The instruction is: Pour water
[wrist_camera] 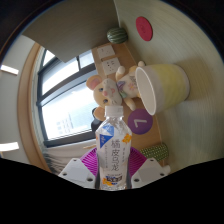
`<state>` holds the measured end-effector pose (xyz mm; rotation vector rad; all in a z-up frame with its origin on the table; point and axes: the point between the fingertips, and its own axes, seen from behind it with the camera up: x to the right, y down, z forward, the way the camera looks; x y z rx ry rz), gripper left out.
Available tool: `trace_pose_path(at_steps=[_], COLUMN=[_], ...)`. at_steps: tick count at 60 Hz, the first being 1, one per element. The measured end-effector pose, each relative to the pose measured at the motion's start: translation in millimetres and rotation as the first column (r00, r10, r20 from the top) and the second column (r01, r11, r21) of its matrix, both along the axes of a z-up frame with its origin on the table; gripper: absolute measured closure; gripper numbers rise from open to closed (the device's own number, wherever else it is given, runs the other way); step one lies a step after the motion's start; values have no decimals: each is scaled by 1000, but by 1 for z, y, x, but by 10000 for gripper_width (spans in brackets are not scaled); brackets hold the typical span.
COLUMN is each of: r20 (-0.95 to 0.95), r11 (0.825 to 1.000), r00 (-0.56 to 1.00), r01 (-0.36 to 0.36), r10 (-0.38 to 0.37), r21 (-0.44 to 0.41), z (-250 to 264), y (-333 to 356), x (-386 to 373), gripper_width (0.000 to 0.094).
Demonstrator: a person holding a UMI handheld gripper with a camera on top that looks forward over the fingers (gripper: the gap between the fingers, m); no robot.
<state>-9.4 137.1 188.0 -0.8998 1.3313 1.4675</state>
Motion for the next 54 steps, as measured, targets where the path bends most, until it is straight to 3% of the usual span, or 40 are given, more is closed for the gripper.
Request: trace_pose_path(at_steps=[17,33,40,46,54], r20=[-475,-482,-326,42,614], r11=[992,995,996,998,997], r00=[874,873,944,999,789], r01=[126,102,68,-11,-58], r10=[-97,-79,-45,8,16], r21=[29,21,58,65,48], z=[-12,-14,13,47,88], y=[1,7,10,14,7], x=[58,60,49,25,7], gripper_width=[580,583,566,568,565])
